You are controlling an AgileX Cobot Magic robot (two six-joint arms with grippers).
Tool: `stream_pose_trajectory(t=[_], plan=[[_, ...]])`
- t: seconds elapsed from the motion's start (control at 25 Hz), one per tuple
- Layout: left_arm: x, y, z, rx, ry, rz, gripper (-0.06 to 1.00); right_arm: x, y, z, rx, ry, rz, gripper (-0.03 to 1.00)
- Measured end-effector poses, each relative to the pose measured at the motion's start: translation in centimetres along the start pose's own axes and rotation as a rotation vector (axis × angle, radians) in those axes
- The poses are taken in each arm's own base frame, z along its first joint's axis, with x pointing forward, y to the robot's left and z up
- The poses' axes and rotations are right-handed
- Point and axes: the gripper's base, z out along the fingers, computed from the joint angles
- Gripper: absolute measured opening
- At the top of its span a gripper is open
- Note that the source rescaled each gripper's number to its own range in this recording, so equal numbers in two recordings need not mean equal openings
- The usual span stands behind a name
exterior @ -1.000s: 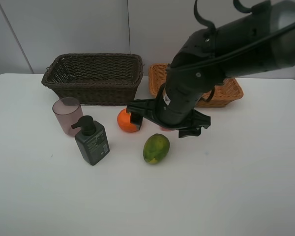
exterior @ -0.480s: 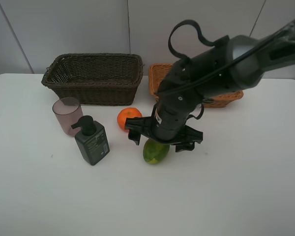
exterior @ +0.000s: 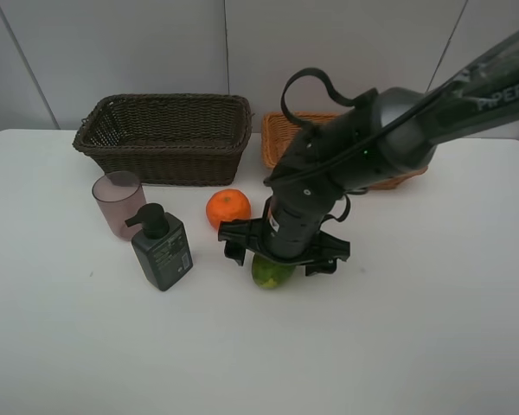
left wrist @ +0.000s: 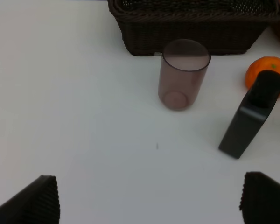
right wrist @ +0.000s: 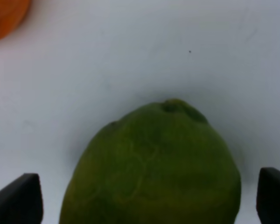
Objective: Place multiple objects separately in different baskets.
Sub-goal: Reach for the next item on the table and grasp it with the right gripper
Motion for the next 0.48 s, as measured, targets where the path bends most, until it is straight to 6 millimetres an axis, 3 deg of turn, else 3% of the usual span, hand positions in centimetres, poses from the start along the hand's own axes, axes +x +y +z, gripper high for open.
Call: stream_pose_trajectory(t=[0.24,0.32,0.4,0.48], plan=[[0.00,0.00,0.00,0.000,0.000,0.000,1.00,0.16,0.03,0.57,0.003,0.006,-0.003,0.99],[0.00,0.00,0.00,0.000,0.000,0.000,1.00,0.14,0.09,0.57,-0.004,0.004,-0.003,0.95],[0.00,0.00,0.00,0.000,0.000,0.000,1.00,0.11,0.19,0.57,-0.014,0.001,-0.003,0.82],[0.00,0.00,0.00,0.000,0.000,0.000,1.00,0.09,0.24,0.57,-0.021,-0.001,-0.003,0.56]])
